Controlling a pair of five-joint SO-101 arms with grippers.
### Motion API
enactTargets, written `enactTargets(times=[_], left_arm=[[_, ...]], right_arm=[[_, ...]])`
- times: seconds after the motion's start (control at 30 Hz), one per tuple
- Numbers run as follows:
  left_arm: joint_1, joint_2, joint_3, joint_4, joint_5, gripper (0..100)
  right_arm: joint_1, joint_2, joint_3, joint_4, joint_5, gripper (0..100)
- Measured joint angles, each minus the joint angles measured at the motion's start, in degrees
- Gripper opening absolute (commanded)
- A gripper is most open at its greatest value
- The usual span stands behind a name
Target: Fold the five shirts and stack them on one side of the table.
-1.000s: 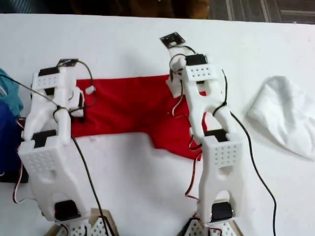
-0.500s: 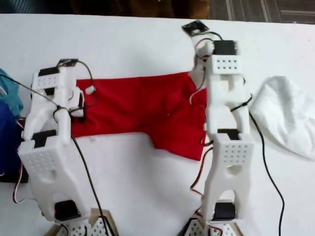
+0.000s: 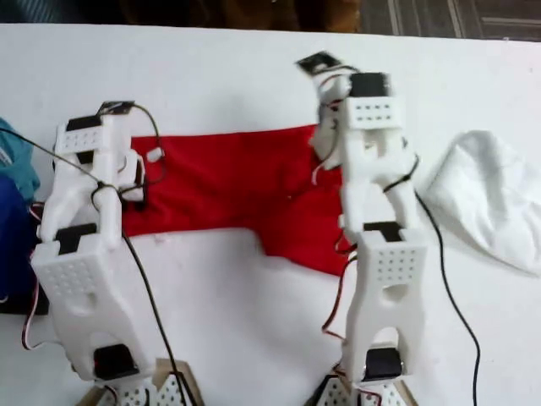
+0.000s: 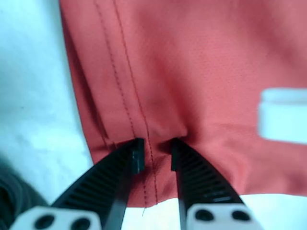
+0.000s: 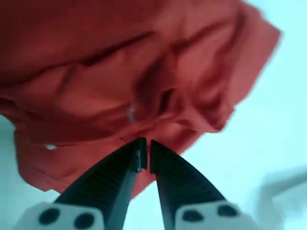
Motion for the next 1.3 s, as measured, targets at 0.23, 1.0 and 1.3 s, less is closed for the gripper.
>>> enactTargets(times=[0.23, 1.0, 1.3], left_arm=[[0.00, 0.00, 0.00, 0.00, 0.00, 12], [0.00, 0.00, 0.00, 0.00, 0.00, 12], [0.00, 0.00, 0.00, 0.00, 0.00, 12]], right_arm=[[-4.04, 0.00, 4.40, -4.04, -0.35, 1.9], [-5.19, -4.40, 7.91, -6.86, -0.35, 1.9], [-0.97, -8.70, 12.13, 0.00, -2.99, 1.9]])
